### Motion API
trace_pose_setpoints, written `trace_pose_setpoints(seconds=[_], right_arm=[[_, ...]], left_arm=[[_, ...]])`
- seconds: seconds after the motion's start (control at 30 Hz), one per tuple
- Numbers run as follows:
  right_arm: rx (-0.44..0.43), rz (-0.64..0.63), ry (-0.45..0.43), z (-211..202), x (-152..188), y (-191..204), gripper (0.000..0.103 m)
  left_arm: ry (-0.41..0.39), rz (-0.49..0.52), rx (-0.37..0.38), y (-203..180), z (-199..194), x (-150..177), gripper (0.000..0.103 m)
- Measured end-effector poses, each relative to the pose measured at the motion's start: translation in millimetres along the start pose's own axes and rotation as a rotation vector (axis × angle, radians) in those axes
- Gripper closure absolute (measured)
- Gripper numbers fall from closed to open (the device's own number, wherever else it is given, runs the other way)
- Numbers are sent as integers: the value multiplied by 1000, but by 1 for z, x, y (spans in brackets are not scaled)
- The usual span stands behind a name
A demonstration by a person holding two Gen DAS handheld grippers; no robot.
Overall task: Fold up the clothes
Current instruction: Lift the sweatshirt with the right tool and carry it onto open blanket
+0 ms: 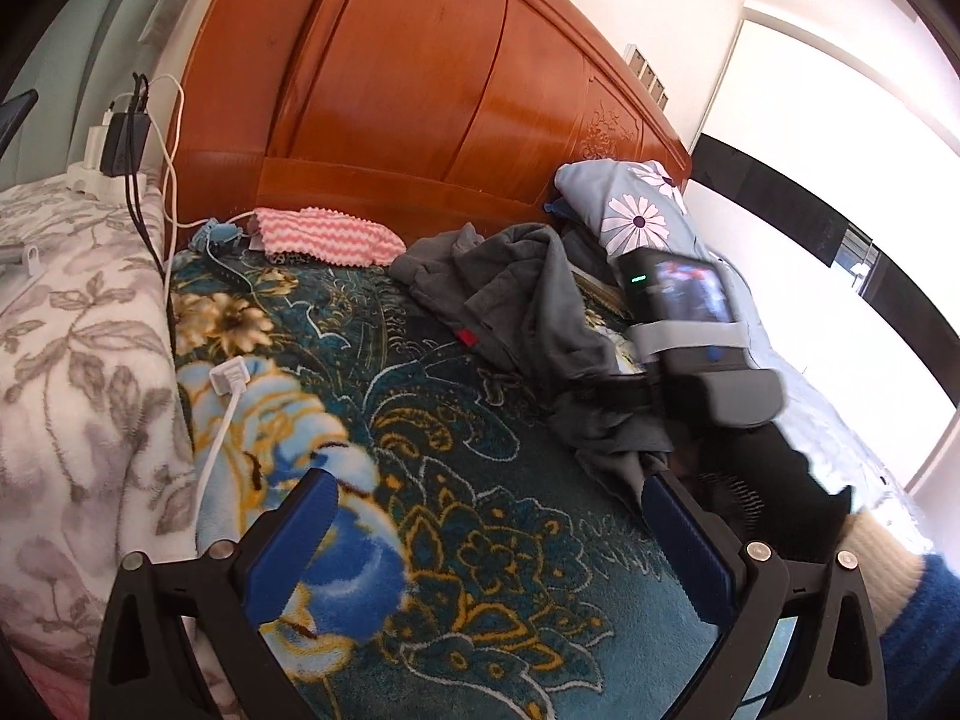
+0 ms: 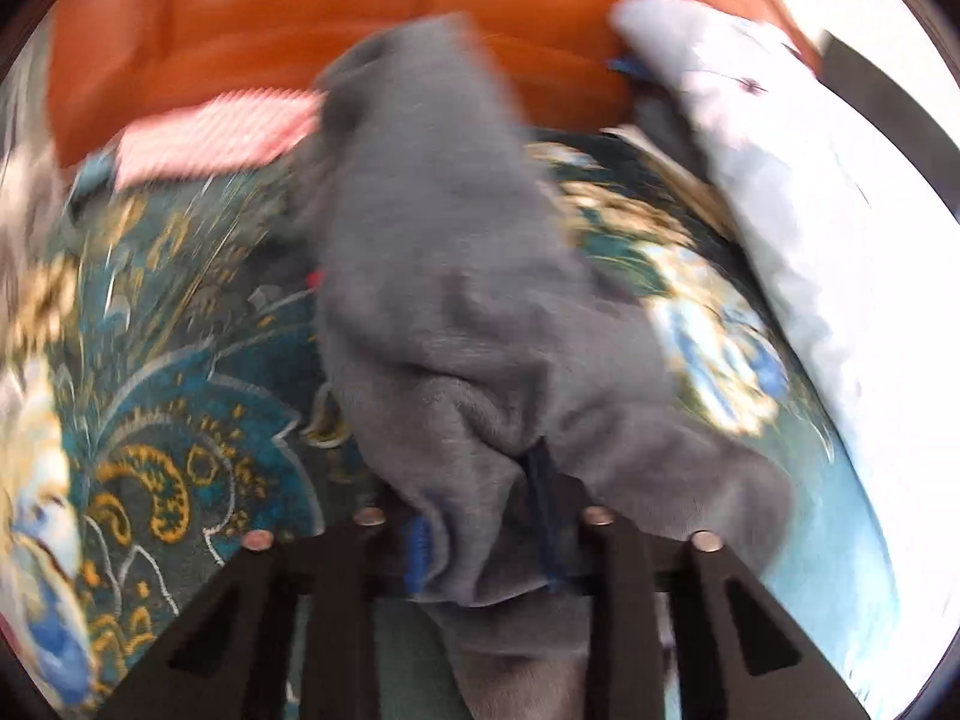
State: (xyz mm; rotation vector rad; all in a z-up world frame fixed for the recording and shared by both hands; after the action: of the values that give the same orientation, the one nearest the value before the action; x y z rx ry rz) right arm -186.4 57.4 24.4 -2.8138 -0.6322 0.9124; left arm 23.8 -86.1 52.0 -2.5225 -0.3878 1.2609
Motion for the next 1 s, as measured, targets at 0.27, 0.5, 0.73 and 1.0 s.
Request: trace_pose_setpoints(seconds=[0.27, 0.5, 0.73, 1.0], right_arm=[[168, 152, -80, -67, 32, -90, 89], [315, 234, -126, -129, 83, -162, 90], [411, 372, -127, -221, 187, -241, 90], [464, 559, -5, -285, 323, -310, 90]], left_arm=[[41, 9, 8, -3, 8, 6, 0], [75, 3, 38, -7, 14, 12, 0], [109, 1, 69, -12, 19, 18, 0], [162, 103, 212, -67, 24, 37, 0]])
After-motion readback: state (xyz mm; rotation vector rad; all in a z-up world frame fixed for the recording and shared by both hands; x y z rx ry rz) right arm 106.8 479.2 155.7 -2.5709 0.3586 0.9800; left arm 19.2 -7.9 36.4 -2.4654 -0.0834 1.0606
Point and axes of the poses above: each gripper's, at about its wrist camera, not at the fingertips, and z roughly the way its jaws point, y to its left, x to its underside, the point moved 3 cm from there along z, roughly the way its jaws point, and after that the axes turned 5 degrees about y, right-handed, at the moved point
